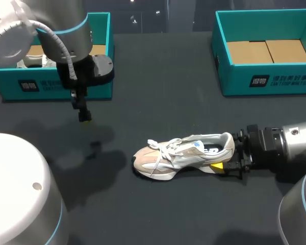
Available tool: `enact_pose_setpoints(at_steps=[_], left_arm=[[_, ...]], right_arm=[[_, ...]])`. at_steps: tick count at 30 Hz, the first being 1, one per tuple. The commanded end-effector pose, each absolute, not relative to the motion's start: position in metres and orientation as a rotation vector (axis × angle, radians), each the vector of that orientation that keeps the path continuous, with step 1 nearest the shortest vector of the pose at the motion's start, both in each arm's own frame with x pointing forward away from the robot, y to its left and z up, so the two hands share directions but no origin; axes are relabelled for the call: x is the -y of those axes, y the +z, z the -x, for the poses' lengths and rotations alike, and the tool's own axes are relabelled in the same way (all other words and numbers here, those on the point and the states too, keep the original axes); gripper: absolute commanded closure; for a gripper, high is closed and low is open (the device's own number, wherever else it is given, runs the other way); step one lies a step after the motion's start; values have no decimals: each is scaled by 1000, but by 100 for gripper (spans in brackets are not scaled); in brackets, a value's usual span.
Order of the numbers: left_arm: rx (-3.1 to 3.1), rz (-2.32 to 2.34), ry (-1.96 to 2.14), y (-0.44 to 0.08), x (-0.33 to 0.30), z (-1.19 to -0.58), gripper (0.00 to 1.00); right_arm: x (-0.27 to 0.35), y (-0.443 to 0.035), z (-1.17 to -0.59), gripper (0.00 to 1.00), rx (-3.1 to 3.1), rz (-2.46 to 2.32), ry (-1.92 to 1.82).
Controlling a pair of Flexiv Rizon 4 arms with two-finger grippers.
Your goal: Take the shoe out of the shoebox, open the shoe tongue, remove and reinsert the insole, then place the shoe into the shoebox
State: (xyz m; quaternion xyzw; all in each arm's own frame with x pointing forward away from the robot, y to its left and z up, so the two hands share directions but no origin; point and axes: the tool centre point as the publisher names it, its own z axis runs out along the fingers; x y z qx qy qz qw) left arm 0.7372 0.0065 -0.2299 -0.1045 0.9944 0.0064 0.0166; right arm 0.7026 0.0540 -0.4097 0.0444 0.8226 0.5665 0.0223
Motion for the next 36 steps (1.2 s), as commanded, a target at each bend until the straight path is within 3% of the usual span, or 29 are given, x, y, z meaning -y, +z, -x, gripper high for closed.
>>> enact_pose_setpoints(at_steps=[1, 5, 19, 30, 36], left_arm=[[-3094, 325, 22, -230, -6, -739, 0], [-3094, 325, 22, -230, -6, -739, 0], [-2812, 1386, 70, -237, 49, -674, 0], [-2812, 1386, 70, -237, 49, -674, 0], [-2461, 1773, 228, -258, 86, -649, 0]], right_arm=[[-55, -410, -703, 100, -2552, -139, 1749], [-55, -410, -703, 100, -2552, -139, 1749], [-55, -410, -703, 100, -2552, -139, 1749], [-55, -410, -703, 100, -2552, -139, 1749], [-55, -410, -703, 100, -2552, -139, 1749]])
